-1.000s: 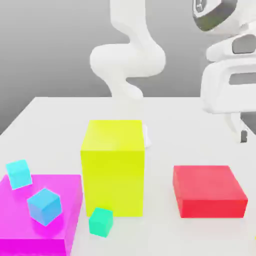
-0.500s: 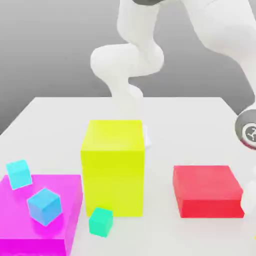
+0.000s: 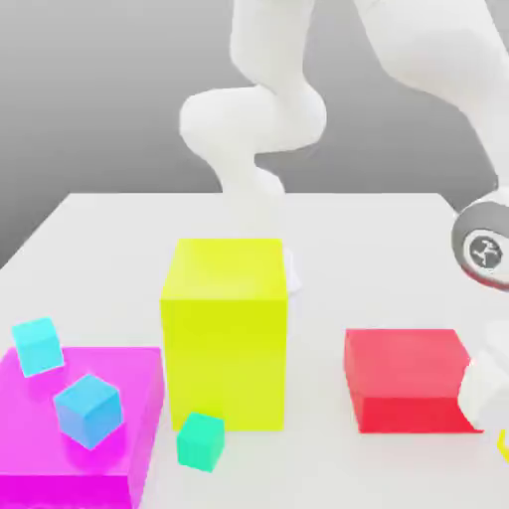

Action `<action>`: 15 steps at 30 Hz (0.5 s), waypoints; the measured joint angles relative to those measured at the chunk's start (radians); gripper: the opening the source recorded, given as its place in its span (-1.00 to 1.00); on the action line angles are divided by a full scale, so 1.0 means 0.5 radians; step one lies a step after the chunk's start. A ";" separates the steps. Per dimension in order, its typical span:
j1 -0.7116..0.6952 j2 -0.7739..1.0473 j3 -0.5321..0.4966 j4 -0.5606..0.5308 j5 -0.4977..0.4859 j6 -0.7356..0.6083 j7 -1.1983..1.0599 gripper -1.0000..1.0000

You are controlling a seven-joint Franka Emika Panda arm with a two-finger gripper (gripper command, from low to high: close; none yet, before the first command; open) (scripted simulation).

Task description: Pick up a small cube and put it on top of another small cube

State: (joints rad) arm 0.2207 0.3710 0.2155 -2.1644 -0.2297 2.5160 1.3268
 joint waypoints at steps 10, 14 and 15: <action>-0.567 -0.542 -0.370 -0.384 0.122 -0.111 -0.646 -1.00; -1.029 -0.803 -0.578 -0.564 0.211 -0.175 -1.033 -1.00; -1.142 -0.879 -0.657 -0.611 0.240 -0.203 -1.170 -1.00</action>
State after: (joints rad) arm -0.3502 -0.0684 -0.1131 -2.4701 -0.1098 2.4146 0.7420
